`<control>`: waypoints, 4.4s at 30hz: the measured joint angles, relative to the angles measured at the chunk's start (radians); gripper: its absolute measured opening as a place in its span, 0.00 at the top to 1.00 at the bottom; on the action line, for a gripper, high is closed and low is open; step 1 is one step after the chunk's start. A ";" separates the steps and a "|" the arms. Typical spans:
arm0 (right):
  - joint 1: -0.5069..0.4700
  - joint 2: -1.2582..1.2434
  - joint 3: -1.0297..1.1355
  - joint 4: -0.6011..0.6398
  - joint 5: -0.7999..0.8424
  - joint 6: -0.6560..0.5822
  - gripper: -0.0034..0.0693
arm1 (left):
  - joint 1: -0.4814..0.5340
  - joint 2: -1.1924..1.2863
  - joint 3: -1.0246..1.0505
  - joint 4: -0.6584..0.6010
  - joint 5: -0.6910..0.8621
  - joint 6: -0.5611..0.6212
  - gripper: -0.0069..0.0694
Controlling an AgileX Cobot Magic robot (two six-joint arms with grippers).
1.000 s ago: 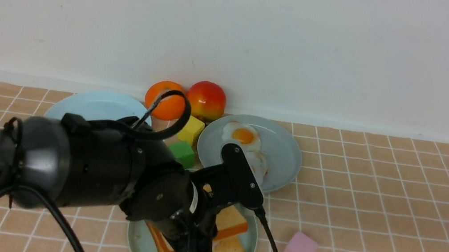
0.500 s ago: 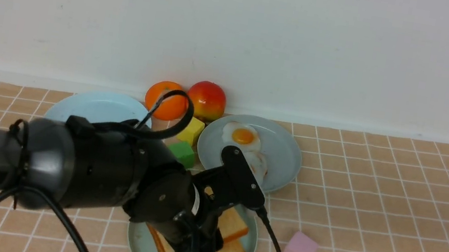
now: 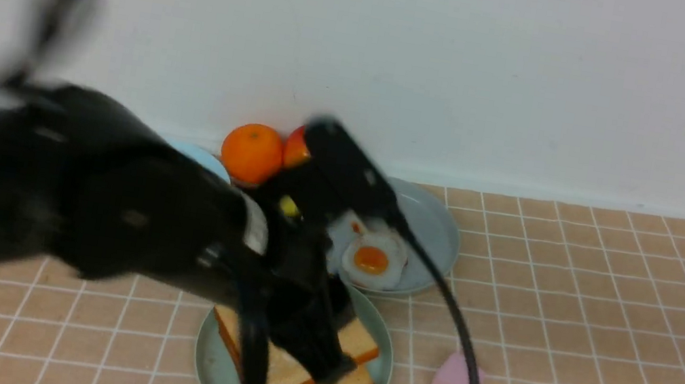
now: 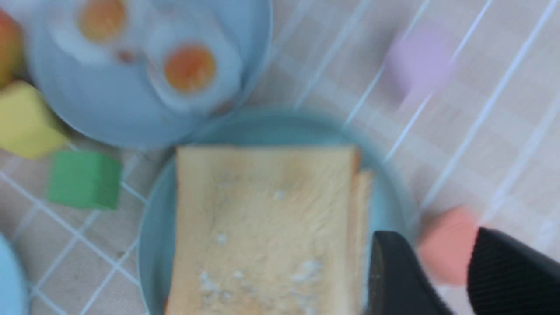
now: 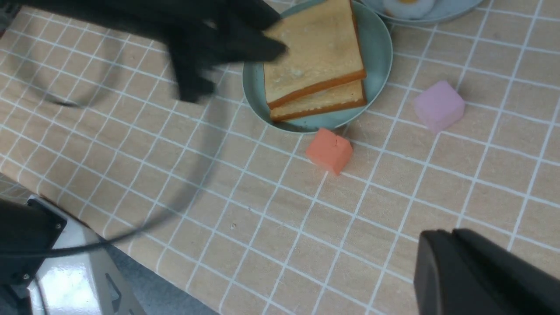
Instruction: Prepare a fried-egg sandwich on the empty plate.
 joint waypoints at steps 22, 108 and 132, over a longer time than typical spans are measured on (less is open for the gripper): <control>0.000 -0.588 0.286 -0.337 -0.068 0.261 0.95 | 0.000 -1.047 0.763 -0.258 -0.411 -0.059 0.93; -0.357 -0.711 1.005 -0.199 -0.742 -0.160 0.96 | 0.000 -1.058 0.779 -0.263 -0.392 -0.059 0.91; -0.357 -0.711 1.004 -0.198 -0.741 -0.161 0.93 | 0.576 -1.358 1.003 0.055 -0.384 -0.426 0.93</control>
